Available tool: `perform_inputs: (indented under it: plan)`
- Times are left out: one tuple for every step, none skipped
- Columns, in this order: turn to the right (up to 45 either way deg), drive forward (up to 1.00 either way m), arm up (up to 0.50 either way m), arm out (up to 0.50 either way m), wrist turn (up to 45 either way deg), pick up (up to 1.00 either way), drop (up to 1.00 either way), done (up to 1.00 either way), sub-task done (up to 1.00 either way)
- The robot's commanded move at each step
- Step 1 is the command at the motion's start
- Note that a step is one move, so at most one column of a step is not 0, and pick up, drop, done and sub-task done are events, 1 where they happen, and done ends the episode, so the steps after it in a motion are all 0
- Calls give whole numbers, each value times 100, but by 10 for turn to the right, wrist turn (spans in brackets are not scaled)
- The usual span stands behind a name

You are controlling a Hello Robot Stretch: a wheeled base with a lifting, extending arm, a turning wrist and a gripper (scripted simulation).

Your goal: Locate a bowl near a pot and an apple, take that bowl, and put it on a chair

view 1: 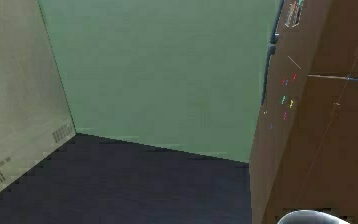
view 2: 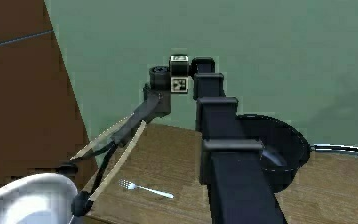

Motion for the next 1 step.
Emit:
perform_inputs:
  plan:
    - [0, 0, 0, -26, 0, 0, 0, 0, 0]
